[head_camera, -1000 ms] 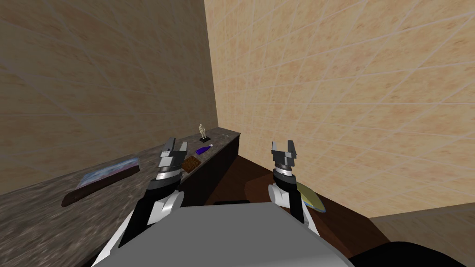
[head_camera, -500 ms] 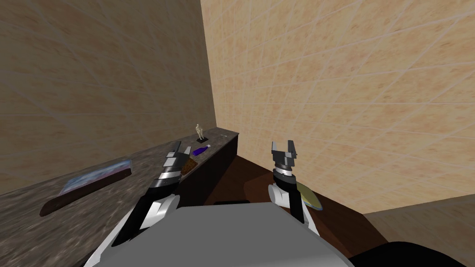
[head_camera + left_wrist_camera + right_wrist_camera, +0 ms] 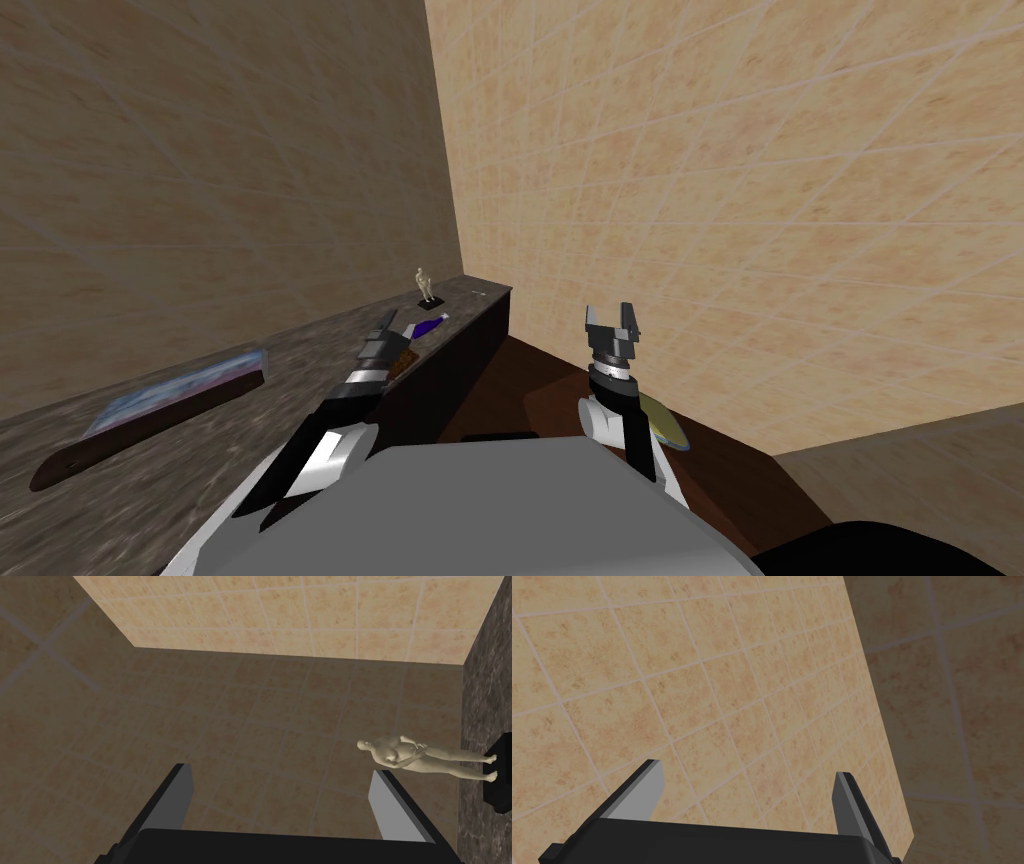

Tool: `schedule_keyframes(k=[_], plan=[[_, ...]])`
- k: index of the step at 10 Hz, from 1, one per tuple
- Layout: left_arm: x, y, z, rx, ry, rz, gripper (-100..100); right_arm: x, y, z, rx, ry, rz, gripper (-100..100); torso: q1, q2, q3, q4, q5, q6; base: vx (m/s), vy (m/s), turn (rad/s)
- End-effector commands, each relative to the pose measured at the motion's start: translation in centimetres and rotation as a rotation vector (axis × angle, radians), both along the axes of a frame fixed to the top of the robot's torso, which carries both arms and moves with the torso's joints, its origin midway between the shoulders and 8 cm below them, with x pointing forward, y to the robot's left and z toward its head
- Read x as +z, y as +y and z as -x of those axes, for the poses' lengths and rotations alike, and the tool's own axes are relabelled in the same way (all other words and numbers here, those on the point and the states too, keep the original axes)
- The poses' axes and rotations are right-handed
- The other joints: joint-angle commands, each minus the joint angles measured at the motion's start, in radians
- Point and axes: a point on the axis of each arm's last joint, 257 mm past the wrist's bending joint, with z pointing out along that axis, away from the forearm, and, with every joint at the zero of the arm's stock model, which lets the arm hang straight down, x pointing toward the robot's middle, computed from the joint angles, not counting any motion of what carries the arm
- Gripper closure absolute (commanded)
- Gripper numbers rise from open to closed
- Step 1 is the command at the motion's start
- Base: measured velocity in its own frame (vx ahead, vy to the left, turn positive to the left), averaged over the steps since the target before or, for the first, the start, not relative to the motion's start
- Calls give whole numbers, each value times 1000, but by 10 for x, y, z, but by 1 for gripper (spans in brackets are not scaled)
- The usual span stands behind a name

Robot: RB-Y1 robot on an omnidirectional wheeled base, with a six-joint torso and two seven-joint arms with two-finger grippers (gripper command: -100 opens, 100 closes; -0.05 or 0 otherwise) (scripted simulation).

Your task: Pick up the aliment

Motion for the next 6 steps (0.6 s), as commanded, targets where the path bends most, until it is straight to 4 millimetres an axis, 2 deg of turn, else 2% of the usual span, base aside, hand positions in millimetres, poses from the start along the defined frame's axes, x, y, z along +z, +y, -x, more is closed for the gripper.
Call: schedule_keyframes(k=[1, 2, 3, 4, 6], plan=[[-28, 12, -7, -17, 89, 46, -100, 0, 0, 0, 0, 0, 0, 0, 0, 0, 0, 0, 0, 0, 22, -52, -63], [-32, 13, -8, -16, 106, 54, -100, 0, 0, 0, 0, 0, 0, 0, 0, 0, 0, 0, 0, 0, 20, -37, -21], [-47, 21, -11, -26, 158, 88, -100, 0, 0, 0, 0, 0, 0, 0, 0, 0, 0, 0, 0, 0, 25, -37, -40], [-51, 22, -12, -23, 172, 90, -100, 0, 0, 0, 0, 0, 0, 0, 0, 0, 0, 0, 0, 0, 15, -29, -20], [-84, 41, -16, -28, 285, 153, -100, 0, 0, 0, 0, 0, 0, 0, 0, 0, 0, 0, 0, 0, 19, -45, -60]])
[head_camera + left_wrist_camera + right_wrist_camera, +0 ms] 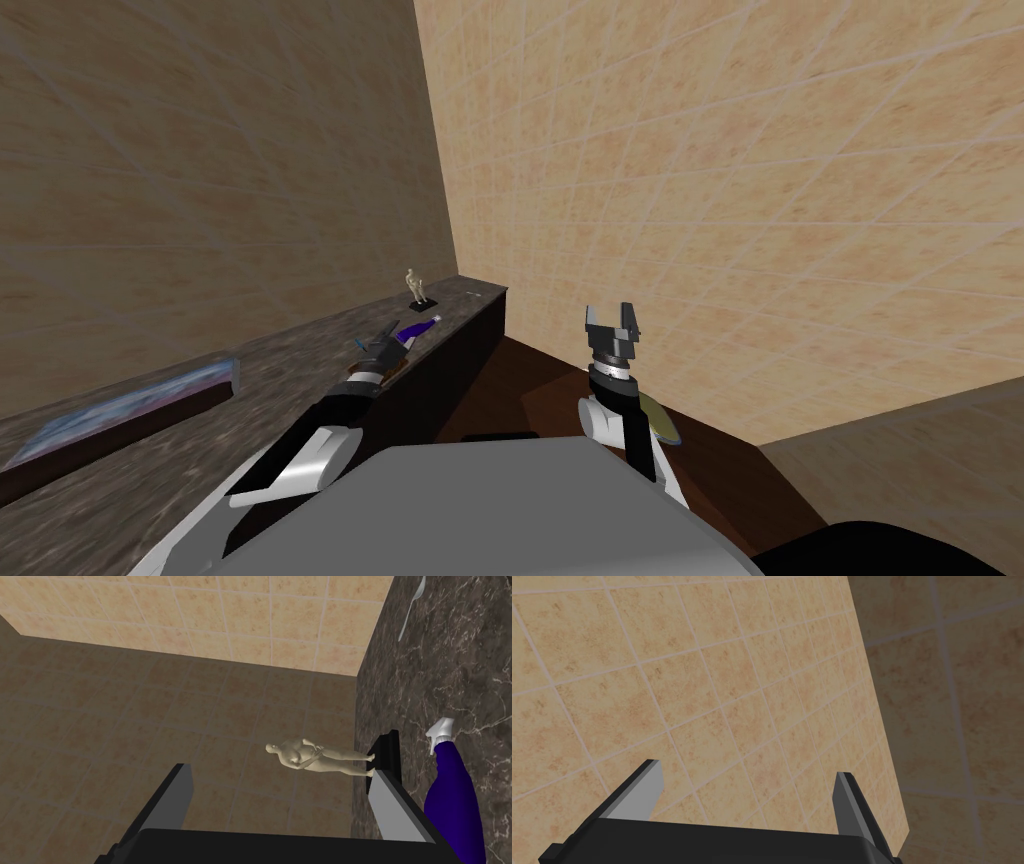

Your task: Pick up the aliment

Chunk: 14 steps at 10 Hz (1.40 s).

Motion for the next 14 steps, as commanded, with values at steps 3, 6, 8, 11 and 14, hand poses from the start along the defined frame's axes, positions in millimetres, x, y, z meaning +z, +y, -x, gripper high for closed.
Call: schedule_keyframes(k=[3, 6, 8, 11, 14], plan=[[-41, 17, 0, 9, 132, 73, -100, 0, 0, 0, 0, 0, 0, 0, 0, 0, 0, 0, 0, 0, 27, -40, -30], [-77, 42, 3, 31, 258, 149, -100, 0, 0, 0, 0, 0, 0, 0, 1, 1, 0, 0, 0, 0, 17, -34, -41], [-92, 55, 6, 46, 314, 187, -100, 0, 0, 0, 0, 0, 0, 0, 1, 1, 0, 0, 0, 0, 21, -35, -36], [-113, 70, 12, 73, 392, 226, -100, 0, 0, 0, 0, 0, 0, 0, 2, 1, 1, 0, 0, 0, 15, -23, -21], [-134, 85, 19, 107, 472, 265, -100, 0, 0, 0, 0, 0, 0, 0, 1, 0, 0, 0, 0, 0, 22, -33, -32]])
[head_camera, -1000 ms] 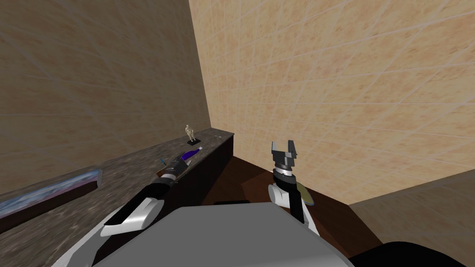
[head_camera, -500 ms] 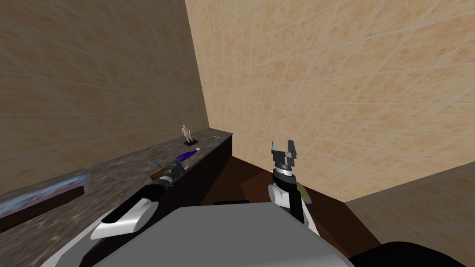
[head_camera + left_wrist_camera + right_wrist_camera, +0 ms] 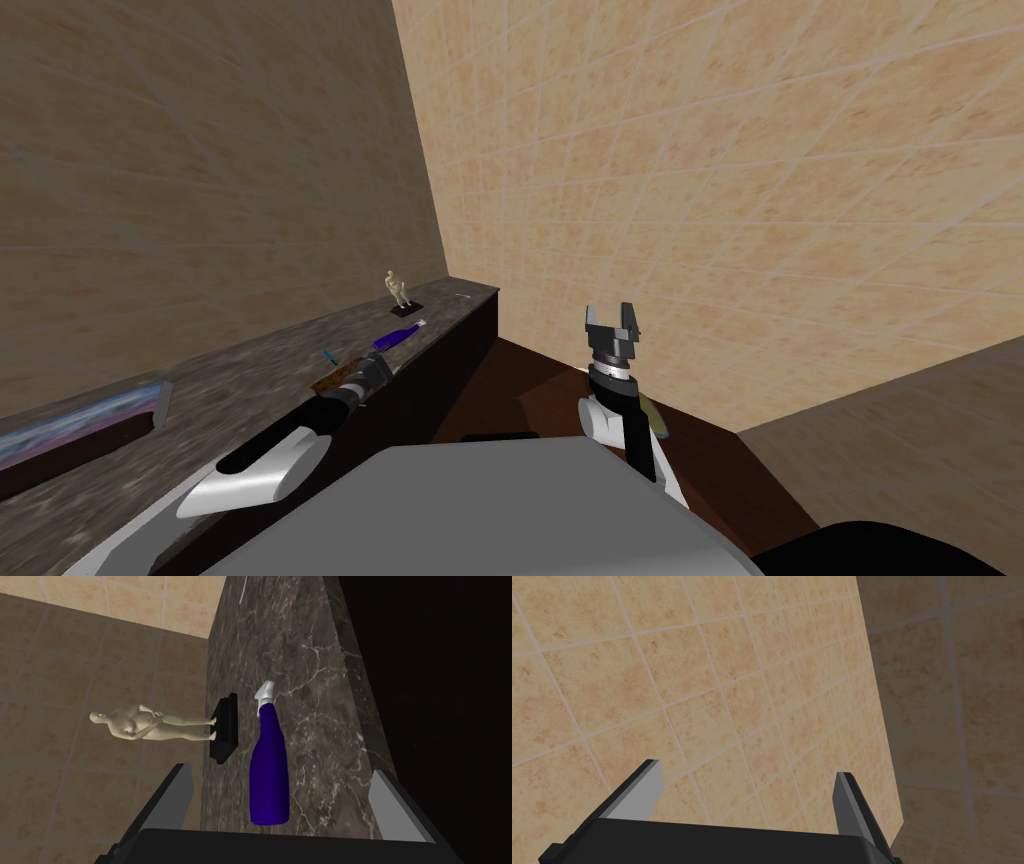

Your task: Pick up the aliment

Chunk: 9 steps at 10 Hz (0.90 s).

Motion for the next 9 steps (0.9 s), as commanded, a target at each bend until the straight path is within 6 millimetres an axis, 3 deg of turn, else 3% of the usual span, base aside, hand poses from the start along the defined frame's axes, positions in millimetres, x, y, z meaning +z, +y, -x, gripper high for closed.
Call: schedule_keyframes(k=[1, 4, 5, 6, 9], plan=[[-16, 17, 9, 35, 68, 38, -100, 0, 0, 0, 0, 0, 0, 0, 0, 0, 0, 0, 0, 0, 21, -45, -47], [-33, 34, 19, 75, 146, 71, -100, 0, 0, 0, 0, 0, 0, 0, 0, 0, 0, 0, 0, 0, 19, -30, -32], [-45, 49, 28, 113, 200, 101, -100, 0, 0, 0, 0, 0, 0, 0, 0, 0, 0, 0, 0, 0, 24, -39, -46], [-46, 49, 29, 115, 206, 101, -100, 0, 0, 0, 0, 0, 0, 0, 0, 0, 0, 0, 0, 0, 20, -33, -21], [-63, 80, 48, 198, 301, 155, -100, 0, 0, 0, 0, 0, 0, 0, 0, 0, 0, 0, 0, 0, 21, -32, -38]])
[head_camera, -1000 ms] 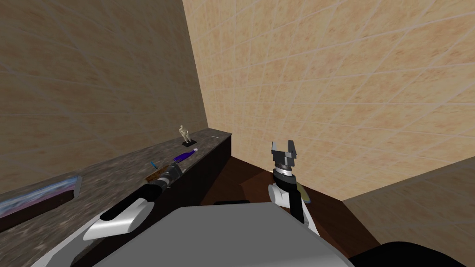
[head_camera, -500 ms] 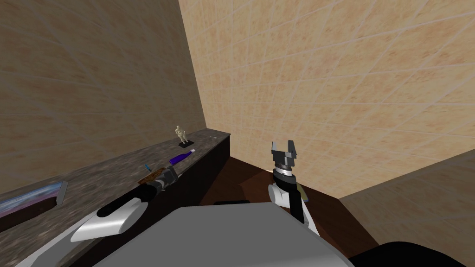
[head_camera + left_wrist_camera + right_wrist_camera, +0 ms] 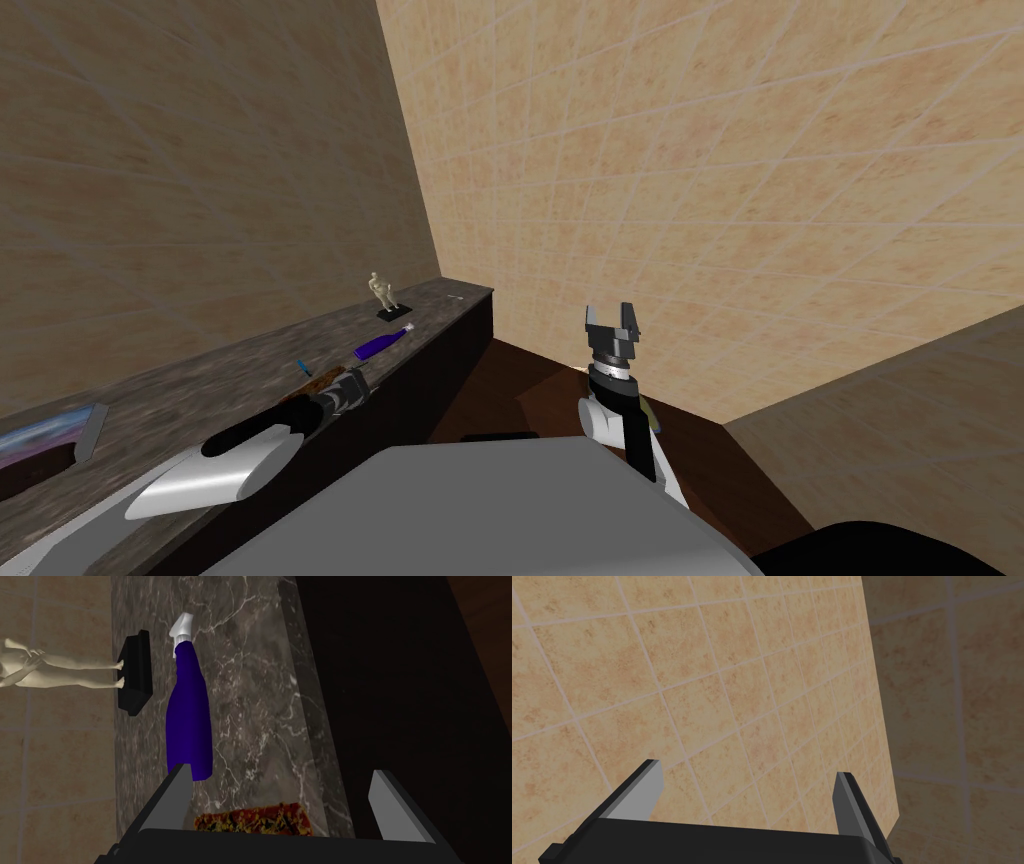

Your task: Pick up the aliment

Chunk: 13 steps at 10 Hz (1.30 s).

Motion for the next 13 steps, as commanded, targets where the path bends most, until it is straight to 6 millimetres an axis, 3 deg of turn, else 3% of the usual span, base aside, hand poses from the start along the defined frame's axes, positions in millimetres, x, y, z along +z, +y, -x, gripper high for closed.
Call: schedule_keyframes(k=[1, 3, 8, 10, 11, 13], plan=[[-8, 7, 11, 28, 40, 16, -100, 0, 0, 0, 0, 0, 0, 0, 0, 0, 0, 0, 0, 0, 16, -28, -25], [-19, 36, 31, 117, 125, 57, -100, 0, 0, 0, 0, 0, 0, 0, -1, 0, 0, 0, 0, 0, 37, -48, -56], [-29, 63, 56, 219, 223, 93, -100, 0, 0, 0, 0, 0, 0, 0, 0, 1, 0, 0, 0, 0, 18, -28, -24], [-31, 87, 75, 308, 283, 120, -100, 0, 0, 0, 0, 0, 0, 0, 0, 0, 0, 0, 0, 0, 23, -34, -44], [-32, 87, 77, 311, 292, 120, -100, 0, 0, 0, 0, 0, 0, 0, 0, 0, 0, 0, 0, 0, 18, -32, -19], [-31, 106, 95, 394, 344, 141, -100, 0, 0, 0, 0, 0, 0, 0, 0, 0, 0, 0, 0, 0, 22, -28, -35]])
